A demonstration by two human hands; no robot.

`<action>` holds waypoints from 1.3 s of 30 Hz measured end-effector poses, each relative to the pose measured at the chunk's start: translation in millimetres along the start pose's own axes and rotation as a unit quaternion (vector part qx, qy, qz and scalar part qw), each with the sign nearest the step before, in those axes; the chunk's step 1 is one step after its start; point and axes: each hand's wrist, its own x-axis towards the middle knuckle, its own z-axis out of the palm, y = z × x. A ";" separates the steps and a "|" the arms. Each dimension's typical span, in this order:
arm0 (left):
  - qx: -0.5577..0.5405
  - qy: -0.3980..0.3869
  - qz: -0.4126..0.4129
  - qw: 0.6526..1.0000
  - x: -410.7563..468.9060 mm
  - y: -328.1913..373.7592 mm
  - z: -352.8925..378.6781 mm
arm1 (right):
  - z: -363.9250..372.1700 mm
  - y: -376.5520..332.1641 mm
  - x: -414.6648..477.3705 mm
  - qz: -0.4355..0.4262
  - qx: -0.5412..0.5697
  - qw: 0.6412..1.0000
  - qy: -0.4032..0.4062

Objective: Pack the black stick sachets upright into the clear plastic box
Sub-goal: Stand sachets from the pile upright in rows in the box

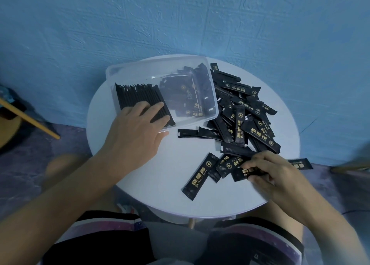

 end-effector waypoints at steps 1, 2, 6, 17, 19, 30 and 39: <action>0.000 -0.002 0.000 1.000 0.0 -0.1 -0.1 | 0.1 -0.7 1.7 -0.003 0.001 1.000 -0.007; 0.000 -0.003 0.000 1.000 -0.1 0.0 -0.5 | -0.1 -2.2 3.2 -0.007 0.003 1.000 -0.013; 0.001 -0.010 -0.003 1.000 -0.1 0.1 -0.7 | 0.7 -7.1 8.4 -0.025 0.024 0.999 -0.032; 0.002 -0.019 -0.006 1.000 0.9 0.2 -2.2 | 14.6 -22.5 22.2 -0.062 0.073 0.995 -0.027; 0.002 -0.019 -0.005 1.000 1.1 0.8 -2.3 | 15.9 -25.9 25.7 -0.068 0.077 0.994 -0.028; -0.004 -0.009 -0.005 1.000 1.1 0.4 -1.0 | 17.6 -41.8 42.4 -0.087 0.074 0.993 -0.026; 0.004 -0.015 -0.006 1.000 1.5 0.5 -0.8 | -0.7 -43.7 64.8 -0.063 0.124 0.989 -0.043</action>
